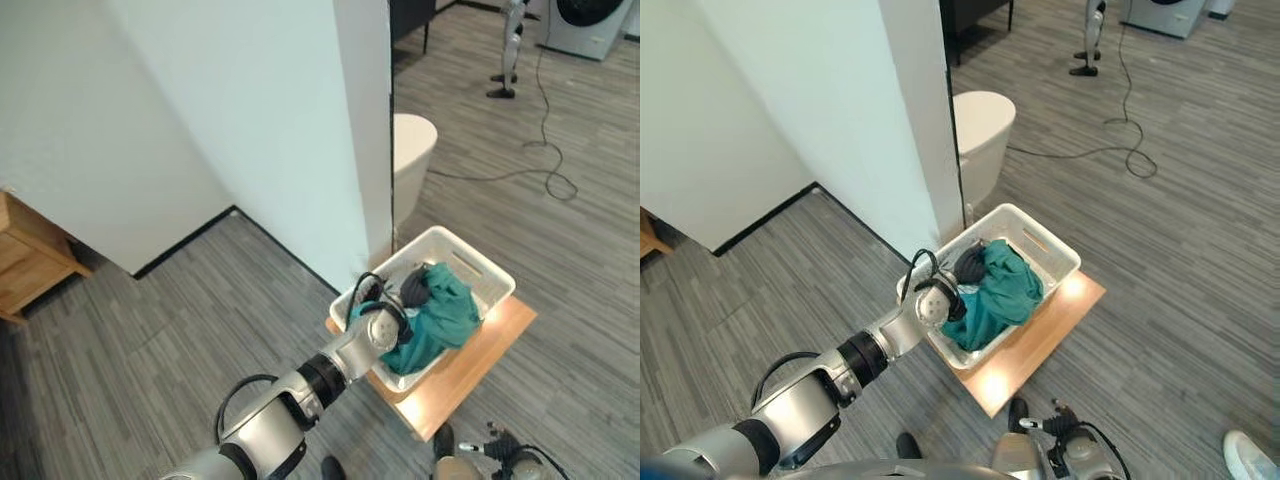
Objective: Pick up bed clothes into laundry basket.
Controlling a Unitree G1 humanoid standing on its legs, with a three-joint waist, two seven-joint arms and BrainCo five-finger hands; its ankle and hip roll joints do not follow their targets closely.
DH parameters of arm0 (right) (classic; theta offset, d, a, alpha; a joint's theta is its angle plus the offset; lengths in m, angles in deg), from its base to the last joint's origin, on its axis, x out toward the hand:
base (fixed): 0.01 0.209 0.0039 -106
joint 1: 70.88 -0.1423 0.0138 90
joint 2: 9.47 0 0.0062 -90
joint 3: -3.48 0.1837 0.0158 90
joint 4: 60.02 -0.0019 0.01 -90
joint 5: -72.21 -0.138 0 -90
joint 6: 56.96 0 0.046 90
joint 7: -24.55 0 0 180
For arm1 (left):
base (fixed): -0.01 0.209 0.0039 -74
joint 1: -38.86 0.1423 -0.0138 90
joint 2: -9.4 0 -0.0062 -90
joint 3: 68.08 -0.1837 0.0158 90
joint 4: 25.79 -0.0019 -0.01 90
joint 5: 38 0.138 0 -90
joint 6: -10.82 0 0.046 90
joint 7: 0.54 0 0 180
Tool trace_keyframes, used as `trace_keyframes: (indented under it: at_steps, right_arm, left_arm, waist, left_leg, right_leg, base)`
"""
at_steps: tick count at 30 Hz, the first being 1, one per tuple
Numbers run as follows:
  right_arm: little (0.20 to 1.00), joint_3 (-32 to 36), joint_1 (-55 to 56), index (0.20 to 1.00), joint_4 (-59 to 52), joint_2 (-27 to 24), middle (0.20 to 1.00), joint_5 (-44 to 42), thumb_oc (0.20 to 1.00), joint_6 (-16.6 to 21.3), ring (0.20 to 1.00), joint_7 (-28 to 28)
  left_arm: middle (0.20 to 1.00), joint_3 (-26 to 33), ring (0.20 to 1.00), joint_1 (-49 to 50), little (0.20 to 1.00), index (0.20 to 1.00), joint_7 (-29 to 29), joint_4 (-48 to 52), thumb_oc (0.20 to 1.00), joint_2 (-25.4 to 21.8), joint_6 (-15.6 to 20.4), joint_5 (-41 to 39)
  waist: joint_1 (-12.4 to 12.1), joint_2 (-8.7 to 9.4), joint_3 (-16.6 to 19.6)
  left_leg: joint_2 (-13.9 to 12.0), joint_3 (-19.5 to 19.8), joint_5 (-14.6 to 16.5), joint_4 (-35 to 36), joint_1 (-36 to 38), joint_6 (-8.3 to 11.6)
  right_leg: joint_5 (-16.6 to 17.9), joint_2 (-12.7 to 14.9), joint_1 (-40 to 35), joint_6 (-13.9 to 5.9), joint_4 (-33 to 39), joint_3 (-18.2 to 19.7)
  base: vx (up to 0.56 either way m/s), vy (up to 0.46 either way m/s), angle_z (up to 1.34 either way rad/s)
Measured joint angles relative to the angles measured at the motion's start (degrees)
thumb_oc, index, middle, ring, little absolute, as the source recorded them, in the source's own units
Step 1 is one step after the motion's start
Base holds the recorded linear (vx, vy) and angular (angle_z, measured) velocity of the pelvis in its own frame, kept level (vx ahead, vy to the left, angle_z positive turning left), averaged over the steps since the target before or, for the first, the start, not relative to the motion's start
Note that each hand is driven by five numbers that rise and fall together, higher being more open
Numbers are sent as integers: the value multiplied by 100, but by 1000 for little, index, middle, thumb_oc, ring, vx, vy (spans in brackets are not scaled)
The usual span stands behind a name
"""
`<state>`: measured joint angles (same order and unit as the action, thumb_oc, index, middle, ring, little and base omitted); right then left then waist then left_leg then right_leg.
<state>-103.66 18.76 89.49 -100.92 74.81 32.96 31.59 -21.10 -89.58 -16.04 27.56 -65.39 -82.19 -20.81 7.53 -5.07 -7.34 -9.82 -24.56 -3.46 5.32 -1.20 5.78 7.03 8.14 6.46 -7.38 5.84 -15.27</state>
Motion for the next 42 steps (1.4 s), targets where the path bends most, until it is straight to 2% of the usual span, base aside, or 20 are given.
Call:
trace_keyframes:
  at_steps: [2,3,6,12,13,16,17,19,22,27,29,32,34,35,36,38,39,40,42]
  right_arm:
    - [1000,-48,1,1000,24,3,1000,118,1000,9,1000,-3]
    - [1000,-48,-11,1000,22,3,1000,124,1000,27,1000,-3]
    - [1000,44,-50,1000,223,59,1000,117,1000,90,1000,-8]
    - [1000,192,-147,1000,191,15,1000,81,1000,39,1000,33]
    - [1000,374,-255,1000,-12,-92,1000,-90,1000,-122,1000,36]
    - [1000,730,-428,1000,-829,-514,1000,-345,1000,-115,1000,336]
    - [1000,934,-656,1000,-1188,-773,1000,-423,1000,6,1000,570]
    - [1000,1244,-1057,1000,-1716,-1112,1000,-609,1000,-92,1000,754]
    - [1000,1660,-1728,1000,-1815,-1614,1000,-905,1000,94,1000,1171]
    - [1000,1748,-1952,1000,-1854,-2468,1000,-940,1000,150,1000,1386]
    - [1000,2067,-1960,1000,-2120,-2614,1000,-929,1000,139,1000,1520]
    - [1000,2181,-1907,1000,-2565,-2589,1000,-926,1000,159,1000,1683]
    - [1000,2142,-1800,1000,-3040,-2404,1000,-911,1000,209,1000,1764]
    - [1000,2071,-1681,1000,-3312,-2263,1000,-828,1000,324,1000,1770]
    - [1000,1968,-1624,1000,-3620,-2082,1000,-740,1000,307,1000,1785]
    - [1000,1762,-1371,1000,-4486,-1531,1000,-569,1000,401,1000,1730]
    - [1000,1613,-1224,1000,-4615,-1406,1000,-463,1000,492,1000,1669]
    - [1000,1294,-1013,1000,-4898,-1144,1000,-254,1000,457,1000,1503]
    - [1000,976,-829,1000,-5321,-785,1000,-43,1000,512,1000,1344]
  left_arm:
    - [200,0,200,-158,200,200,-12,-75,200,-44,0,179]
    - [1000,1,1000,-198,1000,1000,-13,-77,1000,-74,0,188]
    - [1000,28,1000,-293,1000,1000,-50,-390,1000,-88,32,208]
    - [1000,32,1000,-294,1000,1000,-39,-342,1000,-213,32,-56]
    - [1000,121,1000,-287,1000,1000,-35,-320,1000,-232,26,-245]
    - [1000,310,1000,-266,1000,1000,-46,-239,1000,-145,39,-600]
    - [1000,348,1000,-268,1000,1000,-62,-230,1000,-152,40,-765]
    - [1000,583,1000,-231,1000,1000,-117,-185,1000,-196,42,-1028]
    - [1000,744,1000,-229,1000,1000,-249,65,1000,-251,51,-1372]
    - [1000,977,1000,-200,1000,1000,-372,776,1000,-598,156,-1629]
    - [1000,1481,1000,-18,1000,1000,-450,1441,1000,-1017,260,-1846]
    - [1000,2040,1000,205,1000,1000,-679,2274,1000,-1509,322,-1803]
    - [1000,2291,1000,500,1000,1000,-922,2774,1000,-1908,403,-1353]
    - [1000,2528,1000,748,1000,1000,-1060,2926,1000,-2038,430,-1104]
    - [1000,2775,1000,1134,1000,1000,-1064,3178,1000,-2043,448,-968]
    - [1000,3354,1000,2228,1000,1000,-1119,3837,1000,-2002,576,-798]
    - [1000,3436,1000,2541,1000,1000,-1123,3831,1000,-1926,546,-761]
    - [1000,3662,1000,3348,1000,1000,-1073,3995,1000,-1781,586,-768]
    - [1000,4036,1000,4379,1000,1000,-1065,4165,1000,-1516,673,-923]
  waist:
    - [17,50,-84]
    - [19,70,-118]
    - [32,128,-182]
    - [0,151,-208]
    - [37,172,-243]
    - [28,169,-300]
    - [20,161,-302]
    - [2,150,-302]
    - [-5,109,-299]
    - [-83,60,-282]
    - [-178,38,-269]
    - [-297,23,-262]
    - [-347,-18,-238]
    - [-498,-76,-201]
    - [-620,-93,-190]
    - [-693,-144,-169]
    - [-765,-160,-164]
    - [-1105,-201,-145]
    - [-1419,-202,-149]
  left_leg:
    - [-3,-16,-1,-1,-65,0]
    - [-4,-27,0,-1,-69,-1]
    - [-19,-60,2,-1,-71,1]
    - [-41,-112,3,-1,-44,2]
    - [-40,-136,5,-1,15,4]
    - [-55,-130,27,0,120,31]
    - [-88,-118,34,0,144,42]
    - [-106,-129,42,0,167,54]
    - [-117,-120,39,0,264,55]
    - [-120,27,34,-1,282,59]
    - [-129,31,35,-1,358,58]
    - [-149,43,34,-1,424,58]
    - [-173,96,34,-1,467,59]
    - [-169,197,34,1,444,60]
    - [-169,186,29,-1,446,67]
    - [-204,223,15,-1,438,93]
    - [-208,307,-2,-2,447,119]
    - [-218,495,-29,0,353,152]
    - [-220,679,-84,-2,224,184]
  right_leg:
    - [6,-11,83,2,0,7]
    - [6,-14,96,3,-1,17]
    - [30,-32,115,36,-1,32]
    - [28,-52,92,37,-4,31]
    - [30,-51,58,38,-3,59]
    - [3,-65,-42,6,0,83]
    - [0,-93,-85,3,0,83]
    - [-45,-110,-94,-5,0,87]
    - [-10,-126,-191,36,4,106]
    - [0,-124,-301,48,0,-28]
    - [-2,-129,-383,50,-2,-70]
    - [-1,-149,-458,51,-2,-103]
    - [-8,-166,-527,61,-1,-151]
    - [-43,-159,-591,95,-2,-216]
    - [-54,-161,-588,90,-1,-218]
    - [-73,-182,-588,112,5,-246]
    - [-85,-191,-640,130,8,-296]
    - [-136,-190,-706,76,8,-467]
    - [-149,-188,-709,92,2,-631]
  base:
    - [-12,-8,-8]
    - [-19,-15,-7]
    - [5,-5,-5]
    - [9,0,-2]
    - [18,-8,-8]
    - [2,-5,-1]
    - [0,0,0]
    - [34,-16,-4]
    - [28,-16,2]
    - [27,-18,13]
    - [0,0,0]
    - [-3,-19,2]
    - [-44,-30,17]
    - [-90,-61,21]
    - [-45,-56,10]
    - [6,-46,8]
    - [-97,-86,51]
    - [-116,-87,55]
    - [-105,-56,54]
